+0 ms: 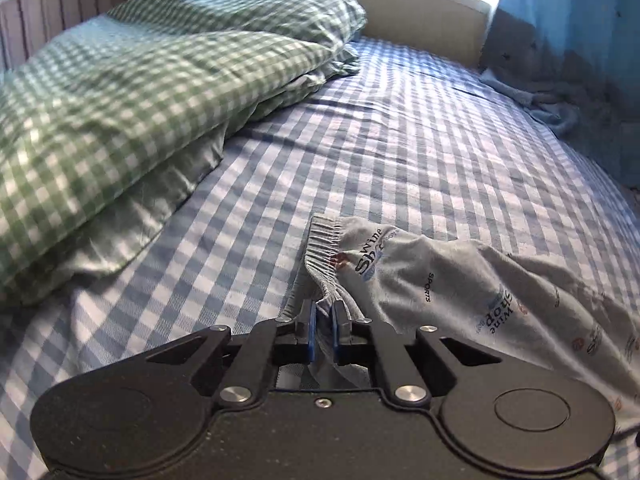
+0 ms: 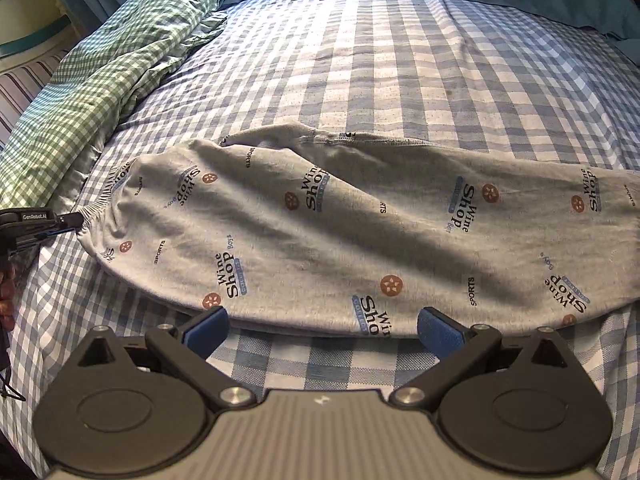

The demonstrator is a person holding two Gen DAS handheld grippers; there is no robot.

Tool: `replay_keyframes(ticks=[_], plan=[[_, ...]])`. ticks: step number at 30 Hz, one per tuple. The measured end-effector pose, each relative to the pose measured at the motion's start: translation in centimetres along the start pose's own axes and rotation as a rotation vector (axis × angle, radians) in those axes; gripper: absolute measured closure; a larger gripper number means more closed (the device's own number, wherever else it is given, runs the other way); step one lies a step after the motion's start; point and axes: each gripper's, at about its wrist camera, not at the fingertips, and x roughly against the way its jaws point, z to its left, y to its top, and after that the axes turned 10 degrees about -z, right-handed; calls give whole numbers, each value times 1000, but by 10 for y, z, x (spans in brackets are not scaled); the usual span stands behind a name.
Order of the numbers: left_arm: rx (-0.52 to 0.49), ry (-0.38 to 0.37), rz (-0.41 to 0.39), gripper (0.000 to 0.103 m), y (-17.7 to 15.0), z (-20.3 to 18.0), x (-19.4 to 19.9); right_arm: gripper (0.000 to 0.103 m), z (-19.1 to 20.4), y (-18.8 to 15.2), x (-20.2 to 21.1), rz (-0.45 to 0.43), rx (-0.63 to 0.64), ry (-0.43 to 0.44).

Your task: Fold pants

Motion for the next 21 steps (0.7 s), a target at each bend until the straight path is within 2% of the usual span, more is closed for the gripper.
replay_keyframes(ticks=[1, 4, 7, 8, 9, 11, 12, 14, 16, 19, 21], plan=[[-19, -2, 21, 95, -2, -1, -5, 0, 0, 0, -1, 6, -1, -4], [13, 26, 96, 94, -14, 8, -23, 0, 1, 2, -7, 22, 3, -12], [62, 17, 91, 83, -18, 21, -24, 0, 5, 6, -10, 25, 13, -11], [74, 12, 80, 73, -19, 25, -23, 0, 6, 7, -12, 26, 17, -10], [82, 2, 71, 58, -18, 28, -22, 0, 8, 9, -14, 28, 22, -9], [87, -5, 47, 44, -17, 34, -21, 0, 10, 12, -20, 29, 37, -4], [87, -12, 42, 43, -15, 37, -23, 0, 10, 15, -23, 27, 44, 0], [110, -38, 54, 43, -10, 44, -30, 0, 11, 23, -30, 24, 57, 11], [174, -69, 73, 43, -6, 53, -40, 0, 11, 38, -39, 17, 66, 35], [280, -109, 118, 53, -3, 65, -56, 0, 13, 70, -54, -12, 90, 81], [322, -132, 154, 84, -2, 67, -65, 1, 16, 95, -69, -19, 99, 109]])
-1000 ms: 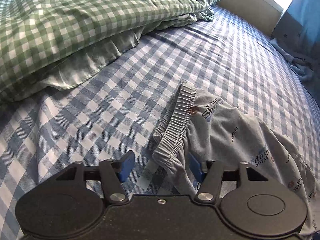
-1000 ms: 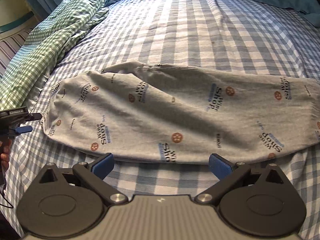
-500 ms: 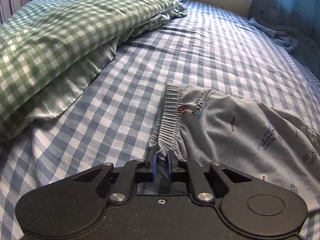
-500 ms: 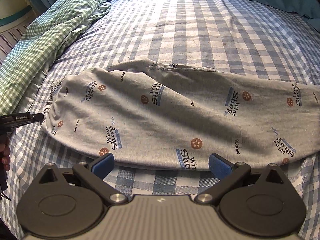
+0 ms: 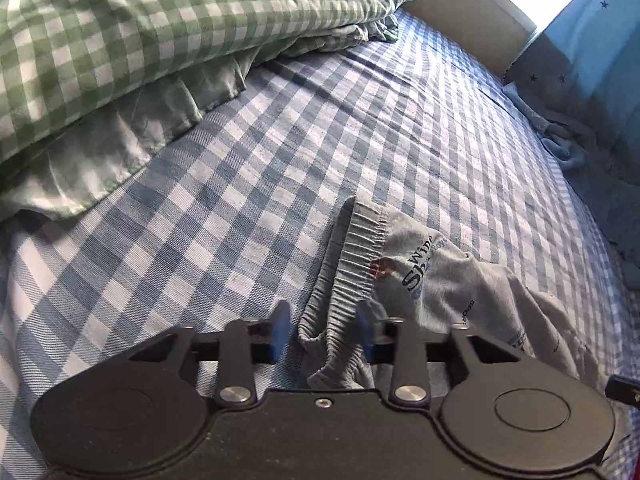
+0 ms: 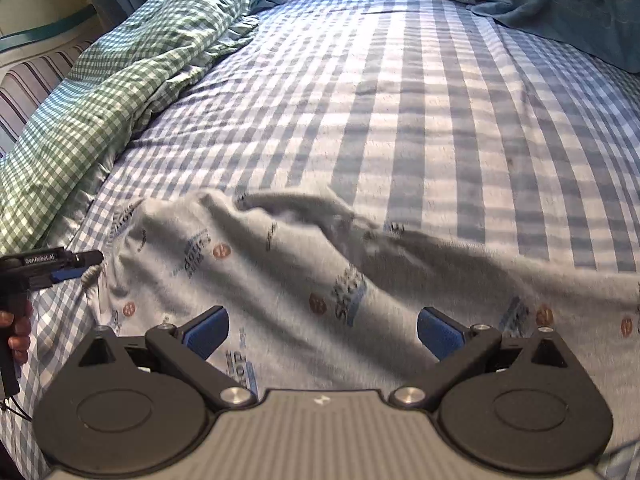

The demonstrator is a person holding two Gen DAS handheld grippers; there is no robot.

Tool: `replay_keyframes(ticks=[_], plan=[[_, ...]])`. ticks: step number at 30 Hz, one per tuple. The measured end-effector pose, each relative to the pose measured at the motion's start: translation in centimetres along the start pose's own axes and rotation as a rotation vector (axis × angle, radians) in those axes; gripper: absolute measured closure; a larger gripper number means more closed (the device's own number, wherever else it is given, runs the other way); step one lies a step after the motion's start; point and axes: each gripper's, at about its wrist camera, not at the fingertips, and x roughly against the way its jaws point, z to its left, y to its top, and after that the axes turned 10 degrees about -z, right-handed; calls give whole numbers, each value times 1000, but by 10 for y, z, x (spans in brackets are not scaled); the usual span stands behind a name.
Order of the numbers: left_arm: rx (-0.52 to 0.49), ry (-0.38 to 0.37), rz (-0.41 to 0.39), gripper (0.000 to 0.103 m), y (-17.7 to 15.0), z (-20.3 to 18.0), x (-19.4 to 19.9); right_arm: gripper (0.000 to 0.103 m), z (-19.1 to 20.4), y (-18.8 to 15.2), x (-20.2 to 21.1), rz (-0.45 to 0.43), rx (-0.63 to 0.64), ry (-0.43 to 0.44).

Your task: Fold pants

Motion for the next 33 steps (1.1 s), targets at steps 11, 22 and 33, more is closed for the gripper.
replay_keyframes(ticks=[11, 22, 33], plan=[[-49, 196, -79, 103, -12, -25, 69, 24, 6, 76, -92, 51, -3, 48], [-204, -75, -100, 51, 23, -21, 5, 20, 10, 55, -101, 80, 5, 52], [-261, -190, 65, 80, 52, -17, -71, 20, -2, 58, -95, 60, -23, 40]])
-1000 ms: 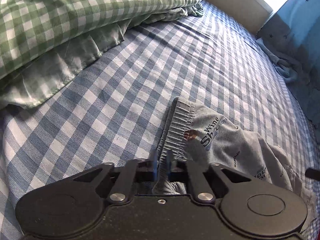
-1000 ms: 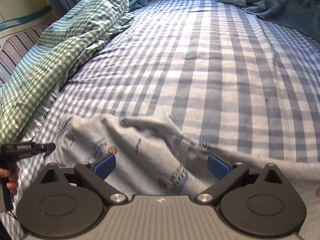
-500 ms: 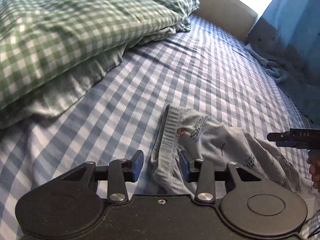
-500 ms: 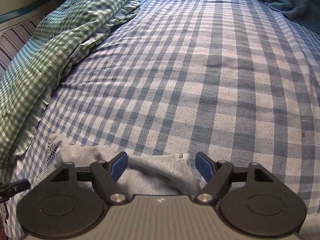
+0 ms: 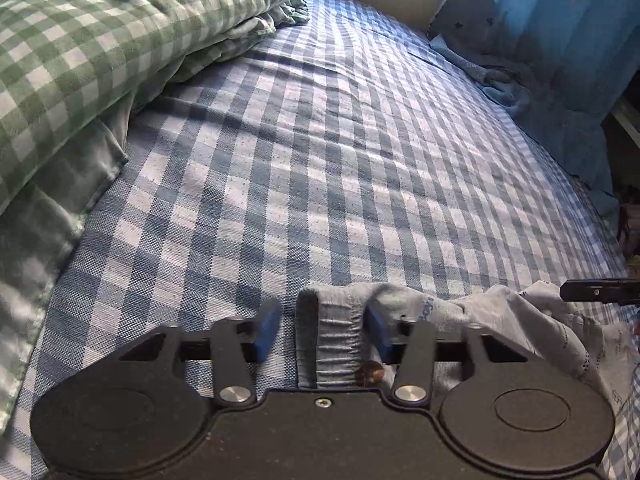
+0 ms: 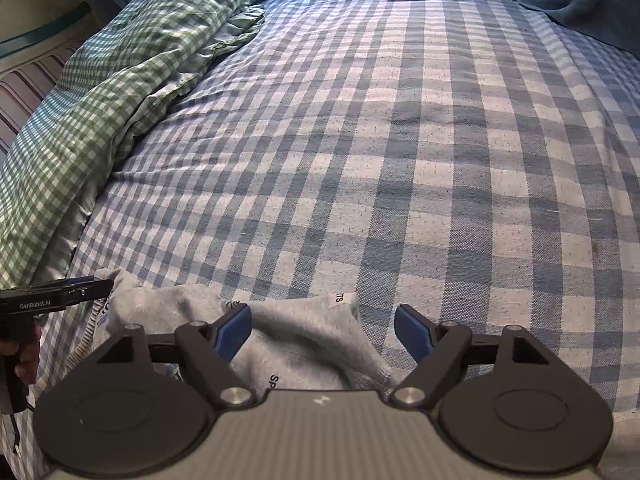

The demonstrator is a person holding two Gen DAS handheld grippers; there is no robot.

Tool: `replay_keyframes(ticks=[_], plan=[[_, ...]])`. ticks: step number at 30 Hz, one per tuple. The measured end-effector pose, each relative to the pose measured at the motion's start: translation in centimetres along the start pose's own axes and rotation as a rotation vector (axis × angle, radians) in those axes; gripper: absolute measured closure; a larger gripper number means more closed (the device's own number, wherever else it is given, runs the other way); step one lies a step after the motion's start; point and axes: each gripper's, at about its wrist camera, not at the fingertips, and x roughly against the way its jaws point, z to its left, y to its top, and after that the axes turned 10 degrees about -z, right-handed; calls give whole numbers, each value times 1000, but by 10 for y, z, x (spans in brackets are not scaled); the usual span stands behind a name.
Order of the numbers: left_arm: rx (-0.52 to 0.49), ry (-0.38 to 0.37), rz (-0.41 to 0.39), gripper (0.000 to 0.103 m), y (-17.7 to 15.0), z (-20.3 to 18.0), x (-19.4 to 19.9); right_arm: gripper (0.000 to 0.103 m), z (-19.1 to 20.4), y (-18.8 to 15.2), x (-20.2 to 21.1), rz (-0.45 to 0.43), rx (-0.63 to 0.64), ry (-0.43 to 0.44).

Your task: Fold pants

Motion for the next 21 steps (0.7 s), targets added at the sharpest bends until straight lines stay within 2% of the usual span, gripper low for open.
replay_keyframes(ticks=[3, 4, 5, 10, 14, 16, 19, 21], plan=[[28, 32, -10, 82, -5, -5, 3, 20, 1, -2, 0, -1, -8, 3], [29, 57, -21, 85, -6, -8, 6, 20, 1, -3, 0, 0, -10, 3], [27, 87, -31, 93, -7, -13, 9, 20, 2, -5, 0, 1, -10, 3], [-45, 236, -169, 97, -10, -56, 66, 23, 8, -9, 8, -11, 38, 7], [55, 269, -210, 98, -10, -78, 123, 36, 10, -5, 11, -21, 48, 25], [65, 280, -217, 98, -10, -88, 143, 40, 11, -3, 10, -17, 35, 39], [25, 301, -217, 97, -12, -93, 144, 40, 8, 0, 4, -4, -2, 48], [41, 300, -192, 97, -10, -85, 134, 41, 2, 3, -2, 3, -47, 39]])
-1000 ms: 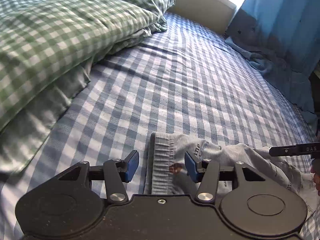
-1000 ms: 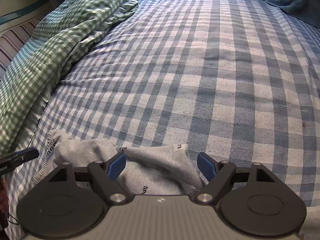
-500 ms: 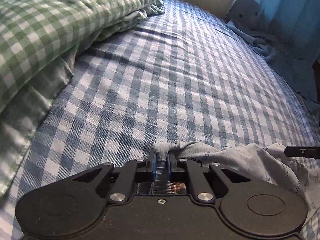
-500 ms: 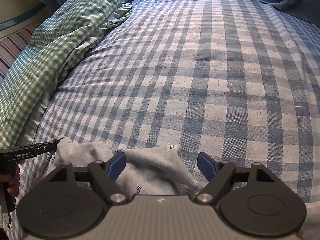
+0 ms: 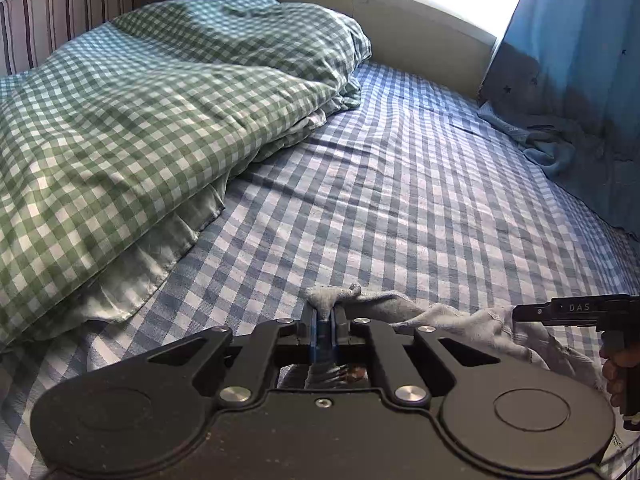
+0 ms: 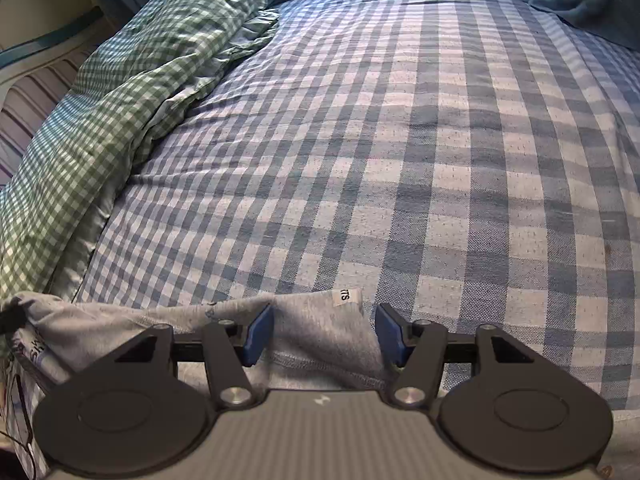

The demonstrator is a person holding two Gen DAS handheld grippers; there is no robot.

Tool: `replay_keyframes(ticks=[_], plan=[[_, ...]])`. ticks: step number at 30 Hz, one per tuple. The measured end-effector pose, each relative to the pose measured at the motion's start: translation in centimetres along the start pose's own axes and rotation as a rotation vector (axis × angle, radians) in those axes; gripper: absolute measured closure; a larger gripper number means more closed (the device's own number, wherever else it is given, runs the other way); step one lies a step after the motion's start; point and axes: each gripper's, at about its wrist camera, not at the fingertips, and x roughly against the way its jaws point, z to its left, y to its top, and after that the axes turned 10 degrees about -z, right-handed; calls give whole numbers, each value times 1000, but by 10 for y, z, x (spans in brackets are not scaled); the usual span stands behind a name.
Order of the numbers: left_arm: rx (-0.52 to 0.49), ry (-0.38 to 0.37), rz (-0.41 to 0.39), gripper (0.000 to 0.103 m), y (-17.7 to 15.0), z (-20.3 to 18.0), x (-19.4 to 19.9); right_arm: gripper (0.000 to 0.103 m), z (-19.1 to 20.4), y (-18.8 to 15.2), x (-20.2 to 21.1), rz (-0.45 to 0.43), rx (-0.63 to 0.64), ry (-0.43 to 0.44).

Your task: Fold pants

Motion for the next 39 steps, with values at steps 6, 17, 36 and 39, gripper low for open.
replay_keyframes(ticks=[6, 17, 36, 39], plan=[[-30, -23, 9, 97, 13, 2, -27, 100, -8, 7, -18, 50, -39, -4], [-26, -26, 111, 87, -4, 18, -103, 103, -12, 21, -17, -97, 38, -140], [179, -98, 180, 31, -74, 62, -50, 18, 17, -77, 58, -121, 149, -174], [87, 18, 210, 43, -75, 41, -60, 15, 17, -105, 66, -81, 130, -225]])
